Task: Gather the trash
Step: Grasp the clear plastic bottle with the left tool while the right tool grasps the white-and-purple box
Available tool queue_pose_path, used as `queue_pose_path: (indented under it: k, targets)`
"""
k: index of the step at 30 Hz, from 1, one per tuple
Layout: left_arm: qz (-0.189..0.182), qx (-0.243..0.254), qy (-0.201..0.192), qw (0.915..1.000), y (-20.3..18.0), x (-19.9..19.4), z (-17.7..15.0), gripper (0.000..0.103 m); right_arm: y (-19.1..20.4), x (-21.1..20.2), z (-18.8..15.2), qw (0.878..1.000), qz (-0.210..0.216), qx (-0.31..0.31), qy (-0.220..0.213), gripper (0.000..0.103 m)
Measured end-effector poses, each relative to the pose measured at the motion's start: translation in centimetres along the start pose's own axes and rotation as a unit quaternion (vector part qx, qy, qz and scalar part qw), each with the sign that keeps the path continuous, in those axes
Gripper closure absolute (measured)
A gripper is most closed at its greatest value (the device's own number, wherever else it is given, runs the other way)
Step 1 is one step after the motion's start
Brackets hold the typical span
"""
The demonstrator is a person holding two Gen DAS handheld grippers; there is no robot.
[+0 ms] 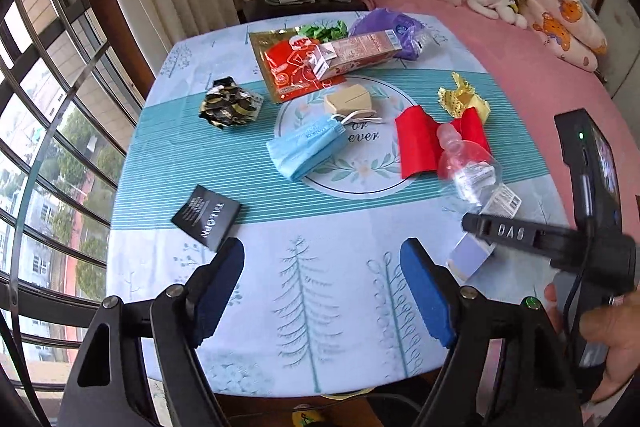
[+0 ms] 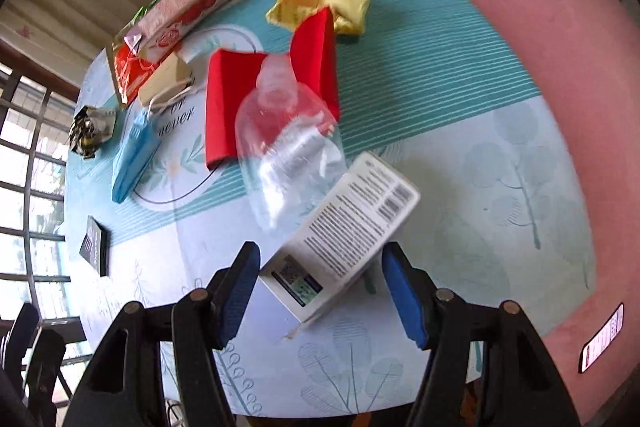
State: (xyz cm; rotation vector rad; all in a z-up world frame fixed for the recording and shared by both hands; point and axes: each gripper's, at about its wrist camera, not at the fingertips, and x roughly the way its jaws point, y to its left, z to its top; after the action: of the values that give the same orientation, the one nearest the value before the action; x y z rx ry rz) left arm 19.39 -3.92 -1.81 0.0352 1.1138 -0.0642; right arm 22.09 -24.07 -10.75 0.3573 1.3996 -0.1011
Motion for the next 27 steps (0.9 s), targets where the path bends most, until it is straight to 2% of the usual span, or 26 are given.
queue_pose_path:
  k: [3,4,5,10,16,27]
  targets:
    - [-0.002,-0.006,0.013,0.9999,-1.4,1.3,1.1,0.024,-0.4,-0.3,0.1,1.0,0.016,-0.025,0.004,0.047]
    - [-0.005,-0.008,0.017,0.9998,-1.8,1.7,1.5,0.024,-0.7,-0.5,0.2,0.999,0.022,-0.034,0.004,0.055]
    - [-0.008,-0.009,0.022,0.9997,-2.3,2.2,1.8,0.024,-1.0,-0.7,0.3,0.999,0.024,-0.044,0.006,0.058]
    - [-0.031,-0.014,0.047,0.9983,-5.0,4.2,3.6,0.024,-3.4,-1.2,1.4,0.998,0.038,-0.058,0.014,0.062]
    - [-0.05,-0.01,0.083,0.9953,-8.4,6.8,5.8,0.024,-5.3,-1.8,3.5,0.996,0.048,-0.075,0.003,0.063]
    - [-0.034,0.018,0.156,0.9871,-12.8,12.2,8.6,0.024,-7.3,-1.5,6.1,0.994,0.073,-0.079,0.001,0.065]
